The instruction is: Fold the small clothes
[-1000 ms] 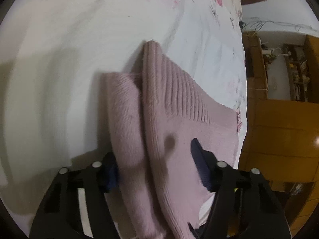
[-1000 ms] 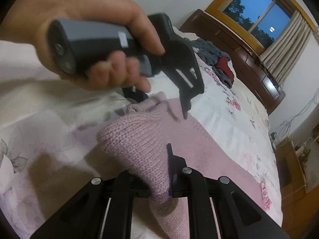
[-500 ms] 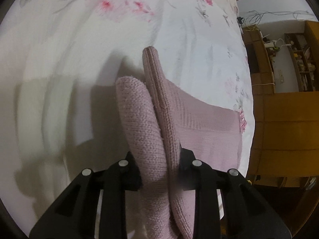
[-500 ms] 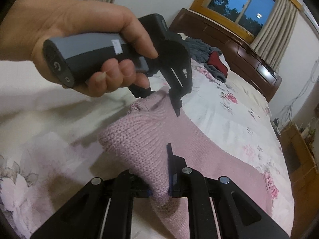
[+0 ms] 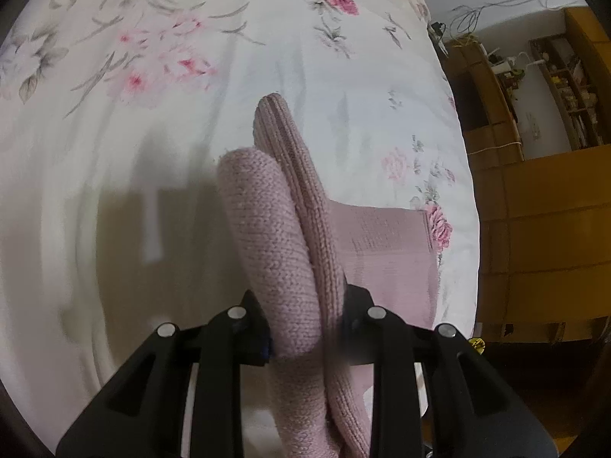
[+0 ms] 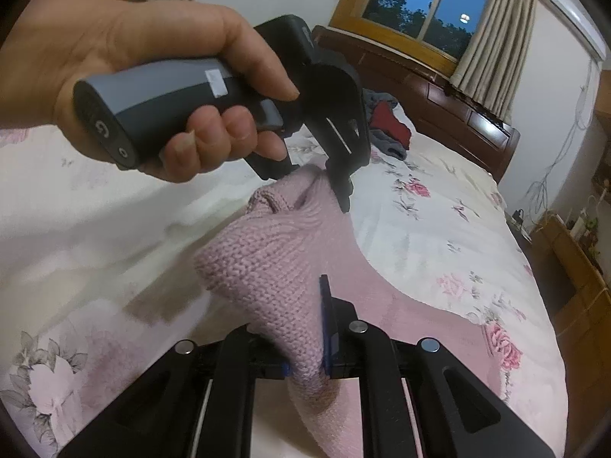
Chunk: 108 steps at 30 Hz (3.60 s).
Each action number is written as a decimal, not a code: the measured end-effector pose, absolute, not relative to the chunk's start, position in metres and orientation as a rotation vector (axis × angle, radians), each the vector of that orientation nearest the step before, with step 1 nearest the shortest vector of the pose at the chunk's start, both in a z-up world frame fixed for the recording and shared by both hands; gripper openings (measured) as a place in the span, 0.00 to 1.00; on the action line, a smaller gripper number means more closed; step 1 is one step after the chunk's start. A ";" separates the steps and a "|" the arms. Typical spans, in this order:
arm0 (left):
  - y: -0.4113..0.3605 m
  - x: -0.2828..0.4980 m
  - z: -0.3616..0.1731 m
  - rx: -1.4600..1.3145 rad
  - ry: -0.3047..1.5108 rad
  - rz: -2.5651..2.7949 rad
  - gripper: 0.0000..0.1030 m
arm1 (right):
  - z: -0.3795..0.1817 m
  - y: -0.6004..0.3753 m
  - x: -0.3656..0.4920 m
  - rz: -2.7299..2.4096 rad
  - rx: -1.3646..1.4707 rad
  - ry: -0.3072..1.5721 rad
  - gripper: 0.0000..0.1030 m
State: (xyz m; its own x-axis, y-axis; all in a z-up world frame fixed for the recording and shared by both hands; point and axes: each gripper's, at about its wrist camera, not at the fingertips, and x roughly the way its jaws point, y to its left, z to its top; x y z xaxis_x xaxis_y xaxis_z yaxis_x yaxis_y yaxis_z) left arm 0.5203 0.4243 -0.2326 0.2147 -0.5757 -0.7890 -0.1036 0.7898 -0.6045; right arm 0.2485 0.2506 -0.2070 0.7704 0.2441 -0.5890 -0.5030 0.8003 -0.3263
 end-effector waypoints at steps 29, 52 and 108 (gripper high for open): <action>0.319 0.532 -0.171 -0.423 1.335 -0.341 0.23 | -0.161 0.174 0.239 0.354 -0.314 0.573 0.11; 0.219 0.538 -0.166 -0.313 1.353 -0.306 0.23 | -0.157 0.095 0.247 0.284 -0.199 0.611 0.11; 0.017 0.499 -0.262 0.098 1.157 0.008 0.24 | -0.270 -0.091 0.227 0.320 0.477 0.853 0.10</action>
